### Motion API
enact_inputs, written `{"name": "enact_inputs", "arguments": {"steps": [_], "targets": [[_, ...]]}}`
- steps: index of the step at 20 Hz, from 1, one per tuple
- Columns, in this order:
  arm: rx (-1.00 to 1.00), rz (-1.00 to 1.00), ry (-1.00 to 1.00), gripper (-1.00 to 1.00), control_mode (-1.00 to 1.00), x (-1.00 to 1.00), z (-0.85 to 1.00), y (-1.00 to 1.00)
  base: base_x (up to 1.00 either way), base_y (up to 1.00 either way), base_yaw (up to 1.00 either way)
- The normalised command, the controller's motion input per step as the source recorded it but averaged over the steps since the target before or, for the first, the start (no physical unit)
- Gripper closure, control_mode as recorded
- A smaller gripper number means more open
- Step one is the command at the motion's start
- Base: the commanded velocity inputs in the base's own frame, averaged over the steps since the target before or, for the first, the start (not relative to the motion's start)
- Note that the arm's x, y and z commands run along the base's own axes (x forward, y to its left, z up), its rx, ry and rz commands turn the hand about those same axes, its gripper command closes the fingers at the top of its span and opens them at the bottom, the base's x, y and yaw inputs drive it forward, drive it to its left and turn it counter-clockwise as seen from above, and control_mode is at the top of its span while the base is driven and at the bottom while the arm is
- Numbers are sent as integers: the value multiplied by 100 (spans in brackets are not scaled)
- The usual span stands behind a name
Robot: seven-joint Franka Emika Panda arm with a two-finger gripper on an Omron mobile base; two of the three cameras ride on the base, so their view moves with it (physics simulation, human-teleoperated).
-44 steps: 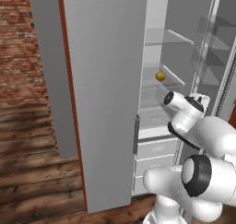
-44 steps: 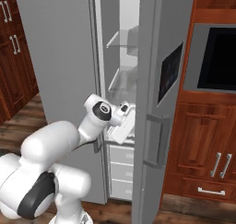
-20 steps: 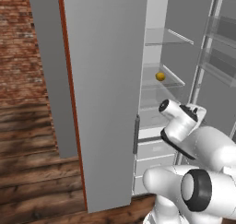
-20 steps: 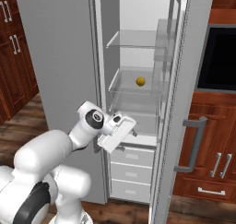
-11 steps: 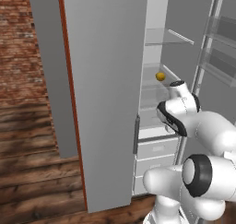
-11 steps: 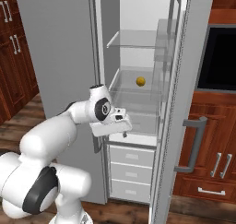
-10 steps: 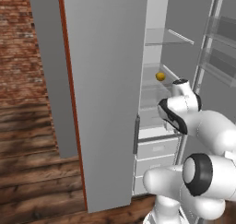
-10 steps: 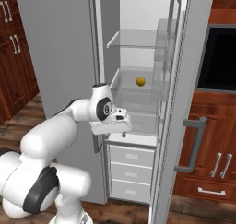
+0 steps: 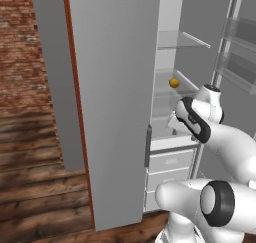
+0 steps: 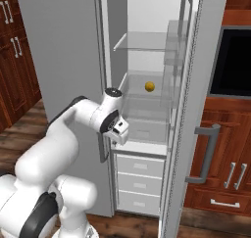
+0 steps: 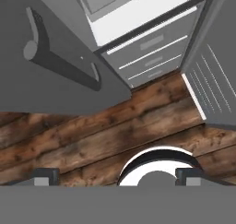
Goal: Retrieve a lemon from the fridge and place it on the cutting board with the fish.
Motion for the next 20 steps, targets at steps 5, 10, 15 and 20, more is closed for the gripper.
{"name": "enact_inputs", "arguments": {"steps": [5, 10, 15, 20], "targets": [[-1, -6, 3, -100, -100, 0, 13, 29, 0, 0, 0], [-14, 4, 0, -100, -100, -40, 72, 0, 0, 0, 0], [-9, 13, 0, -100, -100, -66, 28, 0, 0, 0, 0], [-15, 16, 0, -100, -100, -69, 1, 0, 0, 0, 0]]}}
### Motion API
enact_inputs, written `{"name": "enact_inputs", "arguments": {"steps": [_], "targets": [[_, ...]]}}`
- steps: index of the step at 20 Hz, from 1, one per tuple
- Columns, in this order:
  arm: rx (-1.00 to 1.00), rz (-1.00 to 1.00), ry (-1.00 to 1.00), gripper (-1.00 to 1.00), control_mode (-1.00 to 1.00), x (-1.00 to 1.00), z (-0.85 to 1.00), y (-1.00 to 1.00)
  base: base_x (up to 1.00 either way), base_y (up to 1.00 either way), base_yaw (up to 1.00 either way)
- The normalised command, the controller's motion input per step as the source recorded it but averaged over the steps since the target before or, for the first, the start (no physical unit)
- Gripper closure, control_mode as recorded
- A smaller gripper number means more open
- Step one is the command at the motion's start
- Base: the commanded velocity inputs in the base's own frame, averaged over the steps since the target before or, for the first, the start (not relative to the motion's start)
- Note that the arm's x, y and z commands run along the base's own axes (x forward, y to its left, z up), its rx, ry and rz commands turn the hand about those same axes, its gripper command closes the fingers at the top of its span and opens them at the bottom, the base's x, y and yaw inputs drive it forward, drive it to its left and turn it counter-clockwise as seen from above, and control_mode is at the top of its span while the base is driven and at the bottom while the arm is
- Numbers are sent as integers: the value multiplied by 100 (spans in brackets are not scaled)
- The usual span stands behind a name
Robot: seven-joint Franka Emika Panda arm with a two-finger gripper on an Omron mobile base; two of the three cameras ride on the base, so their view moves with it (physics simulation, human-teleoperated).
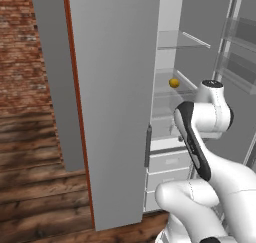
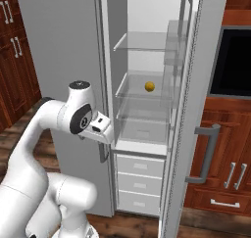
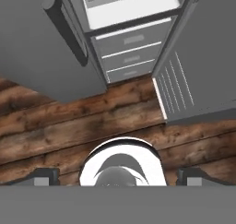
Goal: Retrieve a lemon from the fridge and place it on the cutting board with the fish.
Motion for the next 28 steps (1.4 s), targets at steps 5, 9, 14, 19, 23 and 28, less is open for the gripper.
{"name": "enact_inputs", "arguments": {"steps": [5, 9, 14, 19, 23, 28], "targets": [[-6, 13, 2, -100, -100, -32, 0, 14, 0, 0, 0], [-4, 7, 2, -100, -100, -19, 0, 11, 0, 0, 0], [0, 0, 0, -100, -100, -2, 0, 3, 0, 0, 0], [0, 0, 0, -100, -100, 0, 0, 0, 0, 0, 0], [0, -1, 0, -100, 100, 0, 0, 0, 0, 0, -7], [0, 0, 0, -100, 100, 0, 0, 0, 1, 8, -30]]}}
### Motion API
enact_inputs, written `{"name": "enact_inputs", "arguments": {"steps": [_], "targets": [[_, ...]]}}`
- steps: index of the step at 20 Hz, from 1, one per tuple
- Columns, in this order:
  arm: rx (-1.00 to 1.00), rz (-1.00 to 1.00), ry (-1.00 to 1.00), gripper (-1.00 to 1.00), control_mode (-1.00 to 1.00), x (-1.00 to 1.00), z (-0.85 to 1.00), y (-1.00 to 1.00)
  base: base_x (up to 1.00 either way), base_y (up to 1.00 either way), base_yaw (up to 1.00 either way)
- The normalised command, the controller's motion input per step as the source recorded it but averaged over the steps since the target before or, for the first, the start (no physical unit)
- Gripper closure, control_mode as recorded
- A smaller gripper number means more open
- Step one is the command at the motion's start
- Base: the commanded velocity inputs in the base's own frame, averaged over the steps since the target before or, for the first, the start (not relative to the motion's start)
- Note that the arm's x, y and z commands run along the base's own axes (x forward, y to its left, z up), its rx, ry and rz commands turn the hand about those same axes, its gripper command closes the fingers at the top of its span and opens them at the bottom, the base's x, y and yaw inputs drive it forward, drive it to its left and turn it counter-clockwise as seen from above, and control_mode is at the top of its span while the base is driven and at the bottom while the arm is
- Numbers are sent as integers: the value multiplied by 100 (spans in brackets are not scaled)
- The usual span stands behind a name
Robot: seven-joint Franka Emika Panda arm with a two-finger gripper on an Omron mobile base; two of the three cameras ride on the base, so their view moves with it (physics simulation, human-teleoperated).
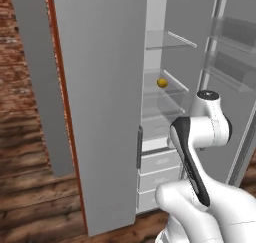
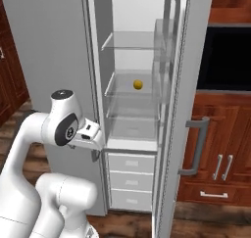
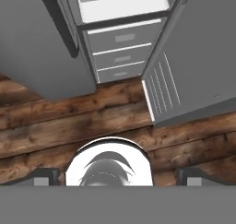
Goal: Retrieve a lemon from the fridge and place it on the cutting board with the fish.
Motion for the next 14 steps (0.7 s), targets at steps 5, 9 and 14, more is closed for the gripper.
{"name": "enact_inputs", "arguments": {"steps": [5, 9, 14], "targets": [[0, 0, 0, -100, 100, 0, 0, 0, 1, 3, -27], [0, 0, 0, -100, 100, 0, 0, 0, 23, 4, -18], [0, 0, 0, -100, 100, 0, 0, 0, 35, 0, -7]]}}
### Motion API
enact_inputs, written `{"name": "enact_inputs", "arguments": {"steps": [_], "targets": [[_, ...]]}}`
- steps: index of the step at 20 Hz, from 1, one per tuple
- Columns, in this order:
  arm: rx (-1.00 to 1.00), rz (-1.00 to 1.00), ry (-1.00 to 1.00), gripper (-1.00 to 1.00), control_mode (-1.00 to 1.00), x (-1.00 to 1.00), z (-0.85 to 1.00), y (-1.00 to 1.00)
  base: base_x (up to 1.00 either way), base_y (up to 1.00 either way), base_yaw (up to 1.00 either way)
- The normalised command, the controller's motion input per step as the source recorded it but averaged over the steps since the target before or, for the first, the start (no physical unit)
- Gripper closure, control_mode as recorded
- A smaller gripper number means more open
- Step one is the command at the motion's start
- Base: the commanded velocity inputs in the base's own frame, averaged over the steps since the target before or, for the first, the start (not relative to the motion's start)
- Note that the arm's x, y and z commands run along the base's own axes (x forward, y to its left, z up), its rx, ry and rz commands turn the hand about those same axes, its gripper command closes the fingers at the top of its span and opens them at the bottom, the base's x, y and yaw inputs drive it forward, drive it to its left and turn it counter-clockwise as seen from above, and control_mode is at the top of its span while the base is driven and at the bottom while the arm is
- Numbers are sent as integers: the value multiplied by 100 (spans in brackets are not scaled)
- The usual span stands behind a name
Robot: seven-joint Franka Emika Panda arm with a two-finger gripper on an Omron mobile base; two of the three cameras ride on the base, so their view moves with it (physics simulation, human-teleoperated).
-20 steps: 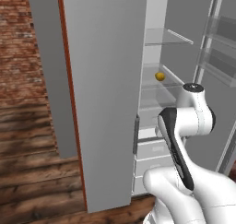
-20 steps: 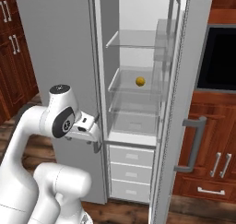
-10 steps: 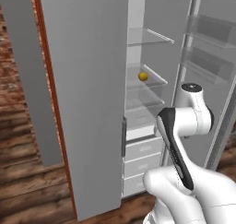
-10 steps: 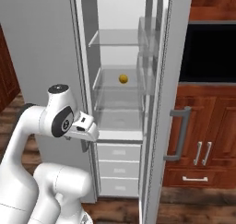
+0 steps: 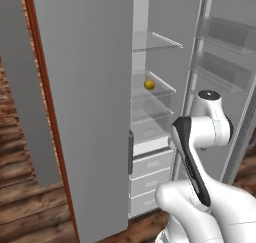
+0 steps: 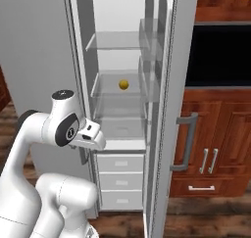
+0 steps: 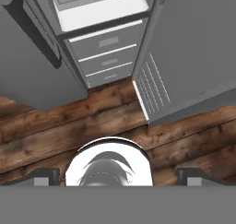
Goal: Retrieve a lemon from the fridge and place it on the cutting board with the fish.
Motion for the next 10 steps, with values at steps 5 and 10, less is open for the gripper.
{"name": "enact_inputs", "arguments": {"steps": [5, 10], "targets": [[0, 0, 0, -100, 100, 0, 0, 0, 56, 0, 0], [0, 0, 0, -100, 100, 0, 0, 0, 55, 0, 0]]}}
